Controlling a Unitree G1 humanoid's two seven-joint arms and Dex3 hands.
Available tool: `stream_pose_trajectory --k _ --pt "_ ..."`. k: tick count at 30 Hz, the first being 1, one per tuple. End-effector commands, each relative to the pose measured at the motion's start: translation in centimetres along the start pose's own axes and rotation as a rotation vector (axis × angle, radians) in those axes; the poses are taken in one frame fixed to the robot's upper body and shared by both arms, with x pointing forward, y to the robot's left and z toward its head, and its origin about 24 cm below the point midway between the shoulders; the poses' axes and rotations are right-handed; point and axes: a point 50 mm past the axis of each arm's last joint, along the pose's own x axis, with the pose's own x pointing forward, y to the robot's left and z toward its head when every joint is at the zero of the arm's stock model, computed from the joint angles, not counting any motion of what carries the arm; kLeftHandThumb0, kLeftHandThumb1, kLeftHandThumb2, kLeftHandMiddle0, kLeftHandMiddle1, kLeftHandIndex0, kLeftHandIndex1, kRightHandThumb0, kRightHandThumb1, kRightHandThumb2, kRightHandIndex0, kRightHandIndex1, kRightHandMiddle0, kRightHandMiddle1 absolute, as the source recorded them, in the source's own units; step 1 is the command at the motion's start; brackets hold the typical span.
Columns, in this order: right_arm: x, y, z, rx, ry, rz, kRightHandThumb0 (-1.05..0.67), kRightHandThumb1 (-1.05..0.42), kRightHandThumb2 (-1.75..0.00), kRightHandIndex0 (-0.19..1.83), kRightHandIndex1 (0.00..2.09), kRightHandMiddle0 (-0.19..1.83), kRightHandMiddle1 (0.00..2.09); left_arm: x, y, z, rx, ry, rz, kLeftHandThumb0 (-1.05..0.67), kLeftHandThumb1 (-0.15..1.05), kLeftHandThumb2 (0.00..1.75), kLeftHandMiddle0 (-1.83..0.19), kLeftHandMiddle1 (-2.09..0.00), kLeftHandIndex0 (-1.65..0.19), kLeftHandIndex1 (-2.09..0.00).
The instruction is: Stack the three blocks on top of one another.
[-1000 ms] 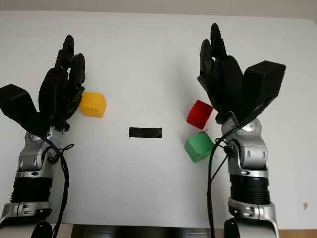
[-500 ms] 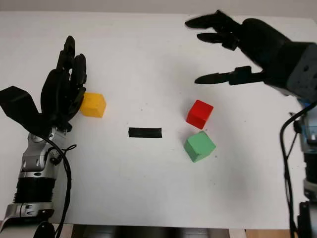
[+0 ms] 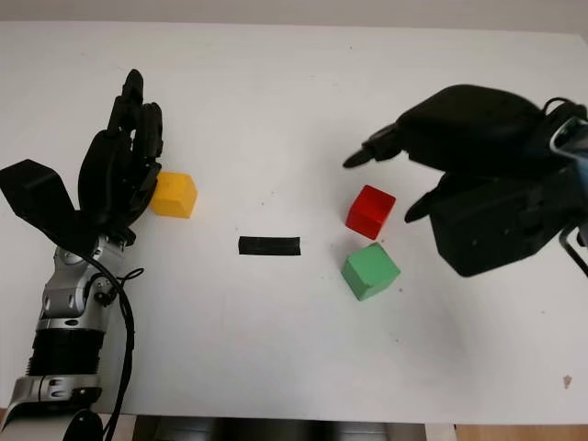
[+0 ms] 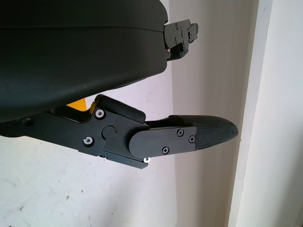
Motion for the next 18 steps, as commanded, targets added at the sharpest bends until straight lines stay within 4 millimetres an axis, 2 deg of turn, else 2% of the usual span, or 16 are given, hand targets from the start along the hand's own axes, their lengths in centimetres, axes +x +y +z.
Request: stream_pose_trajectory --k 1,11,18 --pt "-0.3 -0.4 -0.2 -0.042 0.007 -0.003 -0.36 -0.79 -0.06 0.48 0.08 0.58 0.10 0.2 -0.1 0.1 0.006 -0.001 -0.006 -0.74 1.05 0.50 0.18 -0.05 0.17 -0.05" --pt "0.7 2.1 0.1 -0.081 -0.051 -0.020 -0.39 -0.77 -0.05 0.52 0.08 0.61 0.09 0.2 -0.1 0.3 0.010 -0.001 -0.002 -0.75 1.05 0.48 0.18 -0.06 0.16 -0.05" --pt "1.1 3.3 0.0 -0.069 -0.065 -0.055 -0.40 -0.78 -0.06 0.45 0.04 0.62 0.08 0.1 0.0 0.2 0.014 -0.001 -0.012 -0.74 1.05 0.49 0.19 -0.05 0.16 -0.05"
